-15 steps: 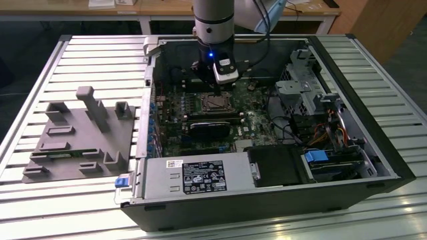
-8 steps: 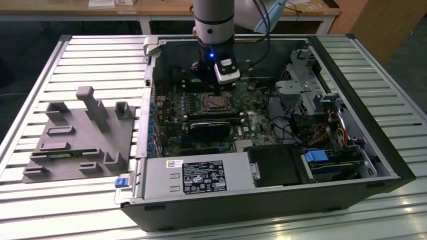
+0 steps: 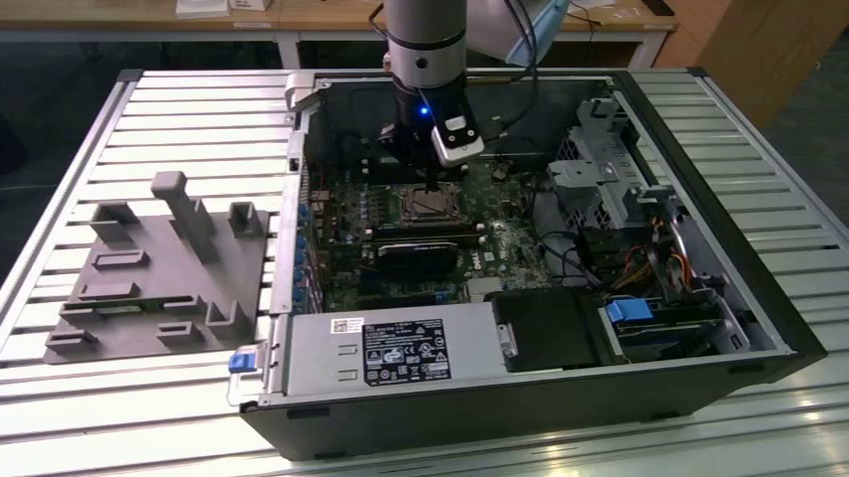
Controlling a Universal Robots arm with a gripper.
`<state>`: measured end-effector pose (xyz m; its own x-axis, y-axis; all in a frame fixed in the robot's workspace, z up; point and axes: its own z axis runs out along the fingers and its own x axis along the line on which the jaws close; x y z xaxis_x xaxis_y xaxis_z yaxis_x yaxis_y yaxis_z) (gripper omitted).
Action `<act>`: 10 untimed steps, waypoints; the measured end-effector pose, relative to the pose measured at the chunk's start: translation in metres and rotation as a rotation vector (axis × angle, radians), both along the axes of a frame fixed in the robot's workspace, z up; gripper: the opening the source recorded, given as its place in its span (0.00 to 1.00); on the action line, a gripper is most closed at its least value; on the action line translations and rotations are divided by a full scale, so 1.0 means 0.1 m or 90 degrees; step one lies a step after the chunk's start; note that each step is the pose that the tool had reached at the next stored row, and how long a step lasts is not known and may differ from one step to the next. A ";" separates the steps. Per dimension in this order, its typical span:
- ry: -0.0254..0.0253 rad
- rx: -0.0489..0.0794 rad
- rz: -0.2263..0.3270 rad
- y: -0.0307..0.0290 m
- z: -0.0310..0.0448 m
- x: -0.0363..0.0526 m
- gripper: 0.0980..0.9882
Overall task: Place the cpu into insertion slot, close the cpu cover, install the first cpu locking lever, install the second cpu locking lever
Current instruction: 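Install the first cpu locking lever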
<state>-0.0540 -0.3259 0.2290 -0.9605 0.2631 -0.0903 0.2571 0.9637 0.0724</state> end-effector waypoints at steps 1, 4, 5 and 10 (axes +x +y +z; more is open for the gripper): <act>0.0000 0.000 0.000 0.000 0.000 0.000 0.00; 0.0001 0.000 0.000 0.000 0.001 0.000 0.00; 0.0001 -0.001 0.000 0.000 0.001 0.000 0.00; 0.0000 -0.002 0.000 0.000 0.060 0.000 0.00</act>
<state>-0.0540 -0.3259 0.2350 -0.9606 0.2628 -0.0909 0.2570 0.9639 0.0700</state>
